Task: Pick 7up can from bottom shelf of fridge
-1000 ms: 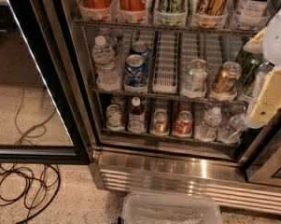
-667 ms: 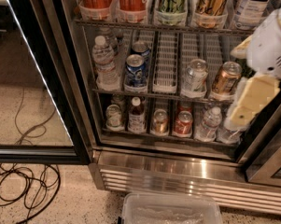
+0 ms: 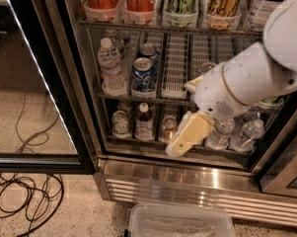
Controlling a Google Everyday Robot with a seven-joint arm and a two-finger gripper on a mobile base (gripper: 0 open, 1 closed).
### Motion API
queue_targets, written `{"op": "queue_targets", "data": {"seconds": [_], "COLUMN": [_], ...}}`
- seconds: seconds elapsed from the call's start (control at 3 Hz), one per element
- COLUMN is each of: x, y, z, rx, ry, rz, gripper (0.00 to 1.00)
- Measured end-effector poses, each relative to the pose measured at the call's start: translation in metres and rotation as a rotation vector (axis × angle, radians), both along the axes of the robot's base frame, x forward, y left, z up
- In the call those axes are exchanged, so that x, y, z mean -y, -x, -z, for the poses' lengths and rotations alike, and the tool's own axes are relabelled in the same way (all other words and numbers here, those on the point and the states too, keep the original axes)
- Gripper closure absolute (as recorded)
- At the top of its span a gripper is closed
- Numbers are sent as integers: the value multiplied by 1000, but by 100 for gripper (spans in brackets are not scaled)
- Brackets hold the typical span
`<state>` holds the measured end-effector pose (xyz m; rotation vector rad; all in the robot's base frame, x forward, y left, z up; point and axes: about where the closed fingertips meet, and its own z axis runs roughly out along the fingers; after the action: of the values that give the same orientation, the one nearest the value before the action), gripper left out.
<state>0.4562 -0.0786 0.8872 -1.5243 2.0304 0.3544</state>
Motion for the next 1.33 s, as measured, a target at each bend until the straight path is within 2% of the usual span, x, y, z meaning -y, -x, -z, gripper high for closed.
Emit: {"op": "queue_targets", "data": {"seconds": [0.33,0.67,1.0,1.33], "x": [-8,-8,-27,-71], "y": [-16,-16,-17,-2], "z": [-11,-11,1,35], "rx": [63,63,84,98], "ry": [-38,-37,-67,-133], "rz": [32,32,38,24], "gripper": [0,0,0,0]}}
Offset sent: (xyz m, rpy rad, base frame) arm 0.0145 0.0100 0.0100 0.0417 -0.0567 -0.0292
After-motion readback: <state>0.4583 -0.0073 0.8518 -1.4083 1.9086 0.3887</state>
